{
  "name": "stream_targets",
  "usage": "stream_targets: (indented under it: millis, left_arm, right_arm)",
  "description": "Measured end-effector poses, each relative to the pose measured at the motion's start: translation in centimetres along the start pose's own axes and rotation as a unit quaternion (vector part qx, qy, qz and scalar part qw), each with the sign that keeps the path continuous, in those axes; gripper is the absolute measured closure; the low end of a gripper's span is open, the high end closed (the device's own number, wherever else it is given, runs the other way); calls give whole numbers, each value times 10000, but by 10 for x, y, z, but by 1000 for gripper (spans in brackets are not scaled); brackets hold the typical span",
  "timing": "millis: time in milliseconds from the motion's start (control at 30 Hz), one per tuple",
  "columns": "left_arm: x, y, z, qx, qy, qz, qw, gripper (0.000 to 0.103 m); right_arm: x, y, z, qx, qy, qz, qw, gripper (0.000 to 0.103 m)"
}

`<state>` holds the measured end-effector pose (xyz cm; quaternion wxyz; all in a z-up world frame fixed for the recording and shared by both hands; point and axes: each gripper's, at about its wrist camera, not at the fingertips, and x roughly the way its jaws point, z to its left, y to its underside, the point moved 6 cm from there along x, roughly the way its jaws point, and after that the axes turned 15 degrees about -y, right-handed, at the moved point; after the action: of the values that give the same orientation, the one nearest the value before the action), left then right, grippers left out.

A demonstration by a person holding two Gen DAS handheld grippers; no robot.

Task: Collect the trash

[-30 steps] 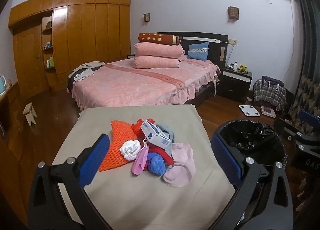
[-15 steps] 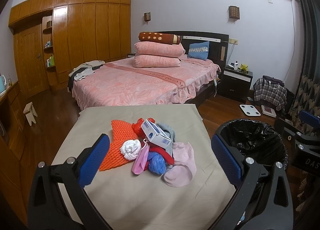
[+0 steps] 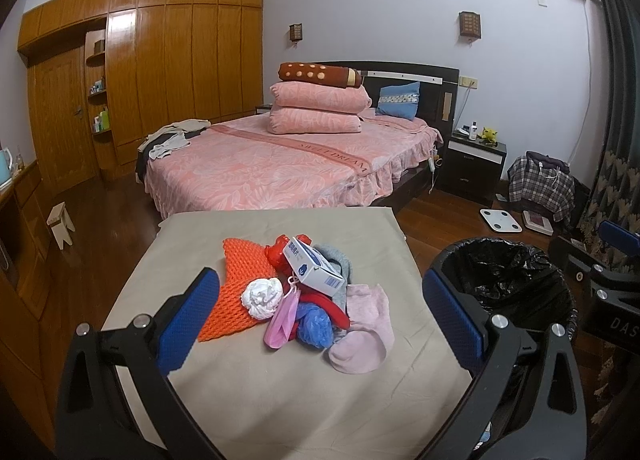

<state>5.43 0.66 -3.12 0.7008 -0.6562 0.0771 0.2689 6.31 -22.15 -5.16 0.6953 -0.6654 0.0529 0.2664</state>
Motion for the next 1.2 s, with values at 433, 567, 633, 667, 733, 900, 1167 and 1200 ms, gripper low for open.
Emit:
stream_targets:
  millis: [433,567,633,667,733,900,1167,1200]
  left_arm:
    - [0,-1,0,9,5,3,10000,5]
    - [-1,-1,0,1,5,3,10000,5]
    - [0,-1,0,0,2,-1,10000,5]
    - [-1,-1,0,2,8,4,10000,5]
    - [-1,-1,0,3,9,3,10000,5]
    - [-1,-1,0,4,7,5,10000,5]
    - [1,1,0,-12,2,10,10000,5]
    - [2,1,1,-14,-3,15,10000,5]
  right_arm:
    - [0,0,0,-9,7,5,10000,6]
    - [0,0,1,-2,2,4,10000,6]
    - [0,0,1,-10,6,5,10000,6]
    - [0,0,1,-4,2,11,10000,6]
    - [0,0,1,-4,4,12,10000,6]
    - [0,-1,1,-2,2,7,10000,6]
    - [3,1,-2,-8,-18,16,10000,6]
    - [3,2,-2,-13,-19,20,10000,6]
